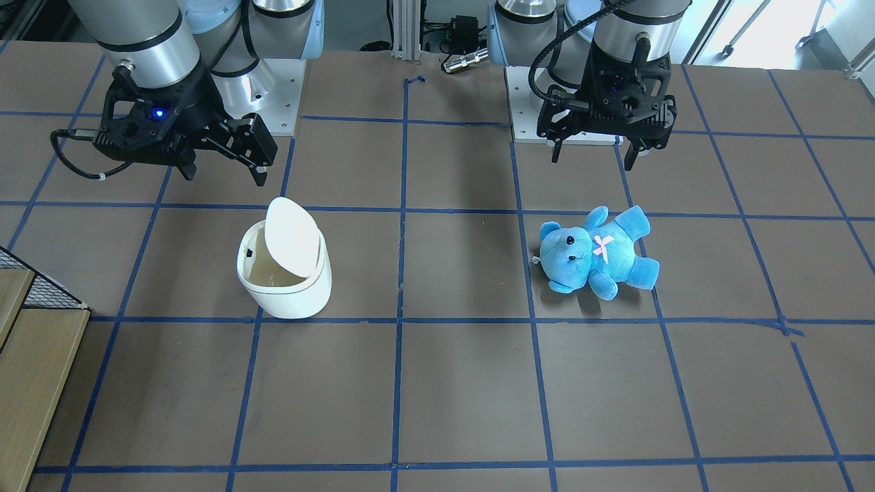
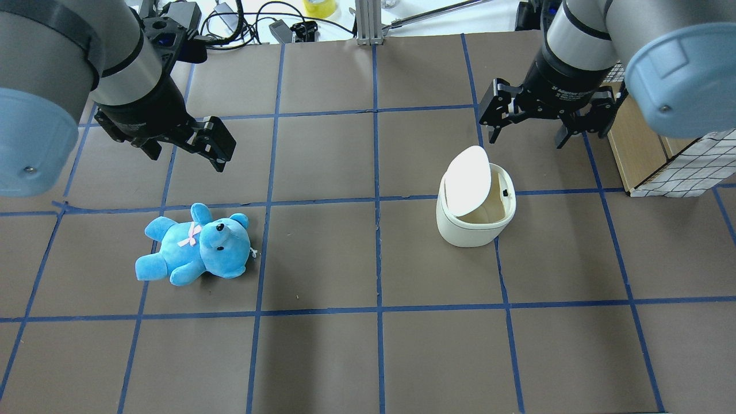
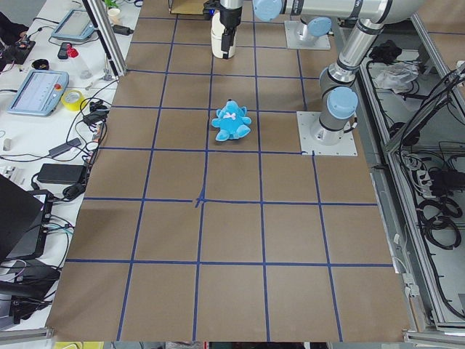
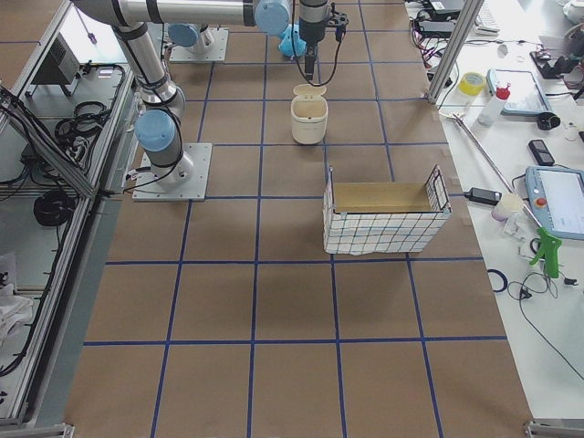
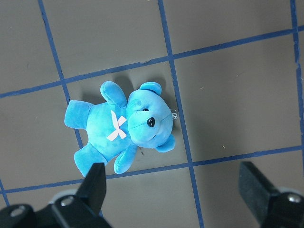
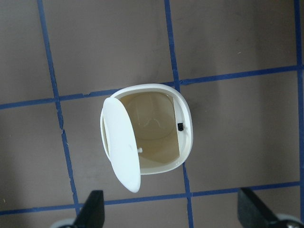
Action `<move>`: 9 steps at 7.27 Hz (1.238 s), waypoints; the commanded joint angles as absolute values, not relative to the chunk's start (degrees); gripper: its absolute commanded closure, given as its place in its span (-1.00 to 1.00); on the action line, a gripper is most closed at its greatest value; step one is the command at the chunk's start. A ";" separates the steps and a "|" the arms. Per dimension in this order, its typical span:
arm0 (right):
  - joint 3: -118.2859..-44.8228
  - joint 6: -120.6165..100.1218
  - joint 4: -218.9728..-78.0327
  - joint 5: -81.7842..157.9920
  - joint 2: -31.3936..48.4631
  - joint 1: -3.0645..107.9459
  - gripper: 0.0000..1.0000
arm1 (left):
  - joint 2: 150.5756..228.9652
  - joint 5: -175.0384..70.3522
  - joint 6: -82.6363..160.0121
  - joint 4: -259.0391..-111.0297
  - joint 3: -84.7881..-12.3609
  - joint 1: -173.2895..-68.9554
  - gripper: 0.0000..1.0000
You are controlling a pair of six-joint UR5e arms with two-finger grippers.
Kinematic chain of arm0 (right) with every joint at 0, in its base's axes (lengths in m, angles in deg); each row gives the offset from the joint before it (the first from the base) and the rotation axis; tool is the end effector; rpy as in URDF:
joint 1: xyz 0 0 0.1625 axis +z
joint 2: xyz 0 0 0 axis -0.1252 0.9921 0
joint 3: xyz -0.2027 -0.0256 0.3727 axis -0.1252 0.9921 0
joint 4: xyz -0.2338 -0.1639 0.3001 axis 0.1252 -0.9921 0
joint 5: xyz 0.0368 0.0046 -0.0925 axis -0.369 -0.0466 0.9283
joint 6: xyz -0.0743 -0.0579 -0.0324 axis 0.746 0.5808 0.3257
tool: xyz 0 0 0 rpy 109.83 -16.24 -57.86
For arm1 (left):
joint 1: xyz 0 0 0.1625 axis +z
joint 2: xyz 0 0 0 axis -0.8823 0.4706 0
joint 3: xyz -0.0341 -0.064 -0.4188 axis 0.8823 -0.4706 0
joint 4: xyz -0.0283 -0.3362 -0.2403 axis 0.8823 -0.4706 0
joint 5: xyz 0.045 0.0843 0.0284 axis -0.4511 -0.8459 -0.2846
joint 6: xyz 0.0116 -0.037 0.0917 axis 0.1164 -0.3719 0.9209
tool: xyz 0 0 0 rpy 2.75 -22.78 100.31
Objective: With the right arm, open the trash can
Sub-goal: 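Release the lid and raise the right gripper away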
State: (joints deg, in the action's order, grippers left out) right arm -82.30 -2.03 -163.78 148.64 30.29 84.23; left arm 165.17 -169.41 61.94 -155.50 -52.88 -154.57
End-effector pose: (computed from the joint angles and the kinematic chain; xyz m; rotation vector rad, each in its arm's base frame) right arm 0.1495 -0.4763 0.4734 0.1856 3.0928 0.0075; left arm -0.1448 -0.4536 0.4904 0.2918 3.0276 -0.0716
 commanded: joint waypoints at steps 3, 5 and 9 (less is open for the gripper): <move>-82.43 -2.10 -157.81 148.84 31.45 84.22 -1.00 | 165.17 -169.50 61.94 -155.50 -52.88 -154.56 -1.00; -82.51 -2.01 -157.80 148.84 31.45 84.22 -1.00 | 165.17 -169.41 61.94 -155.50 -52.88 -154.56 -1.00; -82.60 -1.92 -157.80 148.75 31.45 84.22 -1.00 | 165.17 -169.41 61.94 -155.50 -52.88 -154.56 -1.00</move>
